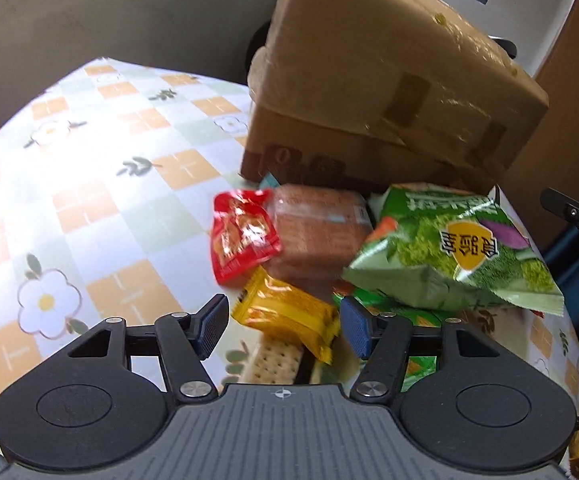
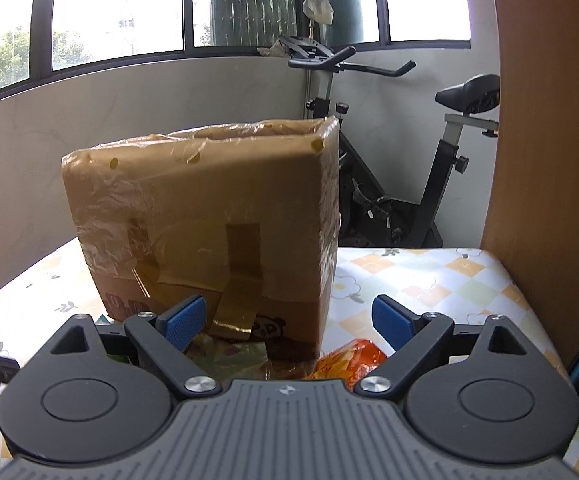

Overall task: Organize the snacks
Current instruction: 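Move both open tools back down to the remaining snacks, then grasp the small yellow cake packet with the left tool while the right grasps the orange chip bag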

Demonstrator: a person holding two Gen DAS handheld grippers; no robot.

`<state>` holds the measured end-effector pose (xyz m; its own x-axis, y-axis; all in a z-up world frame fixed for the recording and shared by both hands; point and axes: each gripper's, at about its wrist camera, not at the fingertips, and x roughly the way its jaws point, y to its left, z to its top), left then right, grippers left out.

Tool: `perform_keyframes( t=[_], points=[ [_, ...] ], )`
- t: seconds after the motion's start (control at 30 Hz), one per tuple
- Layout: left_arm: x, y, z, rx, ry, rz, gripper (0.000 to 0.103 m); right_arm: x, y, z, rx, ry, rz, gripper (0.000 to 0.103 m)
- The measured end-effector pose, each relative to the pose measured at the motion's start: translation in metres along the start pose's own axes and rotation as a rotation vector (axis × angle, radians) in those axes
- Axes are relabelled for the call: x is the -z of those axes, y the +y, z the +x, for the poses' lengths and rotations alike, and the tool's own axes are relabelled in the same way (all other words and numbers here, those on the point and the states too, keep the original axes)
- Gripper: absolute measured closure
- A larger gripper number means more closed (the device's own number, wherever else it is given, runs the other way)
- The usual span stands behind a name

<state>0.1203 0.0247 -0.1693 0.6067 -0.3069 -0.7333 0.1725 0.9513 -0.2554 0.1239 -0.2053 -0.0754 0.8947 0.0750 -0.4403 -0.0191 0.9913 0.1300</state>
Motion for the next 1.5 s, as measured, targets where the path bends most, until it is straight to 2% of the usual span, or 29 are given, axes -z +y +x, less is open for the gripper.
perform_keyframes(
  t=[0.17,0.4,0.6,0.7,0.77,0.97,1.07,1.23,1.37,1.4,1.5],
  points=[
    [-0.002,0.0,0.015,-0.011,0.048,-0.057,0.039,0.006,-0.005,0.004,0.006,0.024,0.021,0.011],
    [-0.009,-0.006,0.03,-0.028,0.04,-0.035,0.047,0.011,-0.009,0.004,0.007,0.032,0.037,0.011],
    [-0.014,0.002,0.032,-0.06,0.037,-0.035,0.045,0.014,-0.012,0.004,0.007,0.035,0.049,0.011],
    [-0.013,0.007,0.031,-0.093,0.03,-0.035,0.041,0.016,-0.013,0.005,0.006,0.044,0.058,0.011],
    [-0.012,0.014,0.034,-0.142,0.048,-0.042,0.041,0.017,-0.013,0.005,0.004,0.047,0.06,0.011],
    [-0.012,0.041,0.033,-0.23,0.058,-0.15,0.046,0.02,-0.013,0.006,0.003,0.049,0.06,0.011],
    [-0.015,0.046,0.029,-0.218,0.029,-0.187,0.046,0.022,-0.014,0.008,0.009,0.059,0.068,0.011],
    [-0.021,0.036,0.043,-0.23,0.038,-0.159,0.045,0.024,-0.014,0.009,0.015,0.07,0.073,0.011],
    [-0.018,0.026,0.048,-0.279,0.019,-0.106,0.043,0.027,-0.015,0.01,0.026,0.082,0.069,0.011],
    [-0.016,0.024,0.048,-0.288,0.016,-0.092,0.044,0.028,-0.016,0.01,0.031,0.087,0.068,0.011],
    [-0.009,0.026,0.042,-0.304,-0.007,-0.076,0.063,0.033,-0.02,0.011,0.056,0.101,0.077,0.011]
  ],
)
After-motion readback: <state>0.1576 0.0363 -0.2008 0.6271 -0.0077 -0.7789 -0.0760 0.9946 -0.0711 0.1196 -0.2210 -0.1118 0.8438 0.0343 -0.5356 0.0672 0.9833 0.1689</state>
